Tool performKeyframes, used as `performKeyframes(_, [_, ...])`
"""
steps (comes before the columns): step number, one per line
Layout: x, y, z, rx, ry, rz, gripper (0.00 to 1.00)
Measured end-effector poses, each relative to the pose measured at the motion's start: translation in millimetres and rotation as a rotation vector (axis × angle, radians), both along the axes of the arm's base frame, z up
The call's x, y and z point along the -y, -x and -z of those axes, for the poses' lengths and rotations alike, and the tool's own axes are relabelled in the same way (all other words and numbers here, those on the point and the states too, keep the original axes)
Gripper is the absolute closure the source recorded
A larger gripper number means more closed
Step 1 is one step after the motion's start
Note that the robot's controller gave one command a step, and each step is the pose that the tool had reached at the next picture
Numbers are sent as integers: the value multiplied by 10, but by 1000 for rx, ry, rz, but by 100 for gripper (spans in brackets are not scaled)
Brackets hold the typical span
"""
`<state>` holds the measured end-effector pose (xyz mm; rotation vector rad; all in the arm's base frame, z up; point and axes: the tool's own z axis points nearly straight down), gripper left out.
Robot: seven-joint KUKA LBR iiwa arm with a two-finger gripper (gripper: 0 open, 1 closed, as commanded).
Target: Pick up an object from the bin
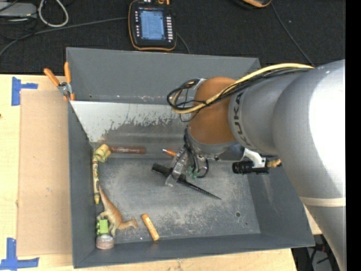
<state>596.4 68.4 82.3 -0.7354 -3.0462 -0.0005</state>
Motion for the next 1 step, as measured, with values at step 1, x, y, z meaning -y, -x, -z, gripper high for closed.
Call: performKeyframes(1, [1,-3,-101,1,0,0,100])
